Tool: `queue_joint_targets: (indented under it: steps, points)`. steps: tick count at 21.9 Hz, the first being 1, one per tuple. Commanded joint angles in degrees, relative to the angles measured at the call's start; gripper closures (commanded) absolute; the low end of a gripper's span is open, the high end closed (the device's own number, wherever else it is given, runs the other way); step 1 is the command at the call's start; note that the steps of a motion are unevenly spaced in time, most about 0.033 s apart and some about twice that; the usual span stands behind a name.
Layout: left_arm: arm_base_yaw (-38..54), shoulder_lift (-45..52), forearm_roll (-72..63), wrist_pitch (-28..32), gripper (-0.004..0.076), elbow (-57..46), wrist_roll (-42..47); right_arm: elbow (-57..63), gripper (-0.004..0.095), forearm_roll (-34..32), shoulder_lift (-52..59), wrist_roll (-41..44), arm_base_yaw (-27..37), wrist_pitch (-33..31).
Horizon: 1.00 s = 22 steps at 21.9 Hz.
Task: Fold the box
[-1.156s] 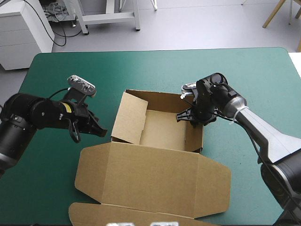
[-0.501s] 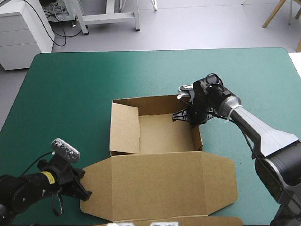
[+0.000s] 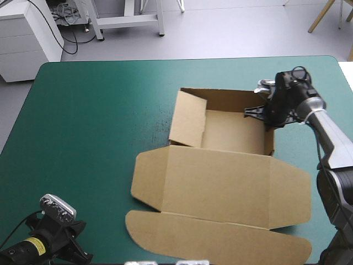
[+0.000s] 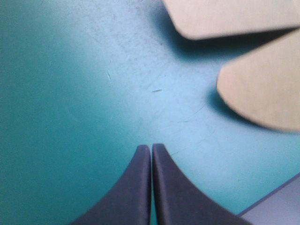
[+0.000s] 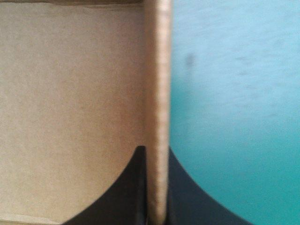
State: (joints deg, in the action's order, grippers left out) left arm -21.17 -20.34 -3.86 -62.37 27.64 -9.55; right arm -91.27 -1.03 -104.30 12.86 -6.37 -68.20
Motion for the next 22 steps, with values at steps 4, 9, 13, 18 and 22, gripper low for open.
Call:
queue_joint_targets:
  steps: [4, 9, 13, 18, 22]
  points:
    - [-0.2, 1.8, 0.9, 1.6, 0.0734, 1.2, 1.0, -4.5, 0.0927, -1.4, 4.0, -0.5, 14.0, -0.8]
    - [-0.2, 1.9, 0.5, 1.1, 0.0734, 1.1, 1.0, -5.3, 0.0927, -2.0, 4.1, -0.7, 25.9, -0.8]
    - [-0.2, 1.9, 0.2, 0.3, 0.0734, 1.1, 1.0, -5.3, 0.0927, -6.3, 4.1, -0.7, 35.7, -0.6]
    - [-0.2, 1.9, 0.2, 0.3, 0.0734, 1.1, 1.0, -5.3, 0.0726, -7.3, 4.1, -8.1, 39.2, -0.7]
    - [-0.2, 1.9, 0.2, 0.3, 0.0734, 1.1, 1.0, -5.3, 0.0422, -5.8, 4.1, -8.1, 39.2, -0.7]
